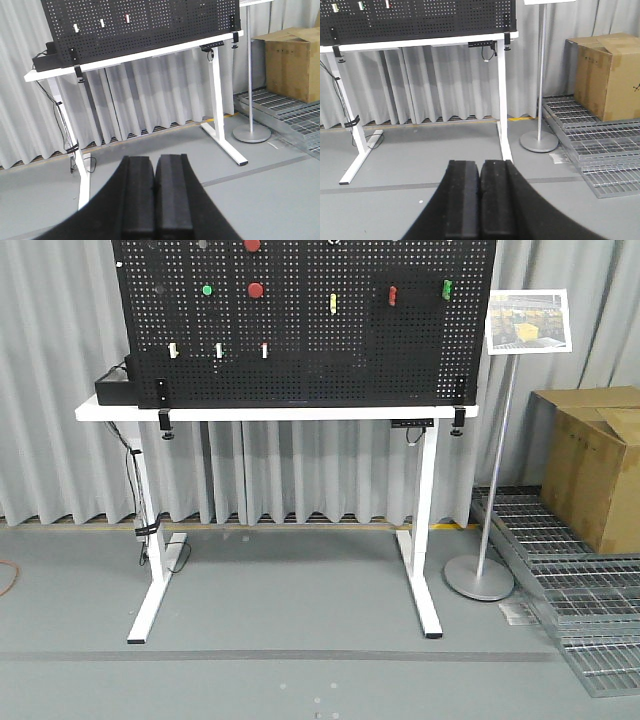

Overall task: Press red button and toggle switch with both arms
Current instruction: 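Drive the base forward up to the black pegboard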

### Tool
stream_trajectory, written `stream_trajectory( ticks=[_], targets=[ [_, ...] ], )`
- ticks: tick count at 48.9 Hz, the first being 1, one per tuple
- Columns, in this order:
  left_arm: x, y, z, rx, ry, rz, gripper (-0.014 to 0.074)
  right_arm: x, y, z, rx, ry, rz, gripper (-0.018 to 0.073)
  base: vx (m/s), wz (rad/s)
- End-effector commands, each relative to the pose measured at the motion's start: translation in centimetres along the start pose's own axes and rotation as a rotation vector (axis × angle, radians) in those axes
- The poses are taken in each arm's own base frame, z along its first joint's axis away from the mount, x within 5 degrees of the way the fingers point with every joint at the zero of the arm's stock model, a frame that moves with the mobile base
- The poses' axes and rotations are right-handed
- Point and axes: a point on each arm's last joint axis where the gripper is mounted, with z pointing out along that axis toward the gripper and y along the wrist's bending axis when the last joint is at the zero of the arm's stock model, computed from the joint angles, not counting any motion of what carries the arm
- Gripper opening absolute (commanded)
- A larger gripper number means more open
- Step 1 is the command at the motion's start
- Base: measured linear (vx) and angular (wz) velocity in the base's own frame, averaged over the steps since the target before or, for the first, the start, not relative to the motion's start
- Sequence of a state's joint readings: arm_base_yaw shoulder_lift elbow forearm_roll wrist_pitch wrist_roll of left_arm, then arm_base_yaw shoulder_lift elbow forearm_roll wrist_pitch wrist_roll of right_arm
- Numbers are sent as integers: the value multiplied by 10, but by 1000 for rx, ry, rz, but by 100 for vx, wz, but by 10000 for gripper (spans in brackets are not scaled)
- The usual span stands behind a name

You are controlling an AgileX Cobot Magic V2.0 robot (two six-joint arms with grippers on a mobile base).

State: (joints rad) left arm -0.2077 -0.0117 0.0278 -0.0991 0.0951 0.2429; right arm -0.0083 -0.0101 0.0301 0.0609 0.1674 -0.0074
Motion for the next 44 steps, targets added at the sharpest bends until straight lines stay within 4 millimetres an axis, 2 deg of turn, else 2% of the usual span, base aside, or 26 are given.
stream_trajectory(
  ticks=[1, 44],
  targets=[
    [3, 0, 0, -17, -66, -10, 2, -4, -1, -1, 6, -83, -8, -3, 0, -1],
    [3, 0, 0, -17, -66, -10, 2, -4, -1, -1, 6, -82, -8, -3, 2, 0]
  ],
)
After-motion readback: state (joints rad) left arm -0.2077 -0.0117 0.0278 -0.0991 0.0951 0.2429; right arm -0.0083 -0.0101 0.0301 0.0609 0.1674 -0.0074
